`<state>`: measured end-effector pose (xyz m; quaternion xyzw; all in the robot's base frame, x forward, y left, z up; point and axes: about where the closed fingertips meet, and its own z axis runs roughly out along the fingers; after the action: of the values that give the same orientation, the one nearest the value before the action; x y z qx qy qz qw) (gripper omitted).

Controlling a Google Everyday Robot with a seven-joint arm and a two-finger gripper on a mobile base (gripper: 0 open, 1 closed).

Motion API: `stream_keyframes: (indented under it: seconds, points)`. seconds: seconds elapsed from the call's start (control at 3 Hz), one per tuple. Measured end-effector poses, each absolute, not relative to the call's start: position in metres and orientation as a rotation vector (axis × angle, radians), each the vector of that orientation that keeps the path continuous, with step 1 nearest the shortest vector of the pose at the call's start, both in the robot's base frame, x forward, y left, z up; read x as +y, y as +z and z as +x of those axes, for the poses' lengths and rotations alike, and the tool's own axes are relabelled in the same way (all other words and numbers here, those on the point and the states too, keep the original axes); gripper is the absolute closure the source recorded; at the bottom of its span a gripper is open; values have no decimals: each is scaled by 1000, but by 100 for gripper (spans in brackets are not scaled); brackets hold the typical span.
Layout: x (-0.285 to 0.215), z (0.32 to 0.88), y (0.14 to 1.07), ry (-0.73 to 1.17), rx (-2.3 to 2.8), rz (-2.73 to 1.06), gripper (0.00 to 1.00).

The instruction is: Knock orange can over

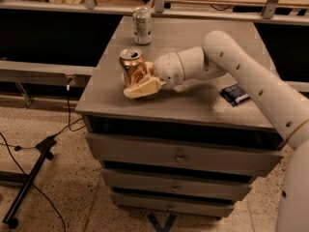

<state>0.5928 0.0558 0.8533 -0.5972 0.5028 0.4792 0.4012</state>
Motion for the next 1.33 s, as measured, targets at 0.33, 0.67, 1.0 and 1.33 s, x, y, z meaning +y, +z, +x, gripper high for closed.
stream_keyframes:
  seconds: [0.33,0.67,1.0,1.33]
  points:
    - [49,599,879,1046,1384,-1573,100]
    - [43,605,918,799,1508,-1673,100]
    - [27,622,949,495,1697,-1785,100]
    - [25,628,940,457,1724,-1803,100]
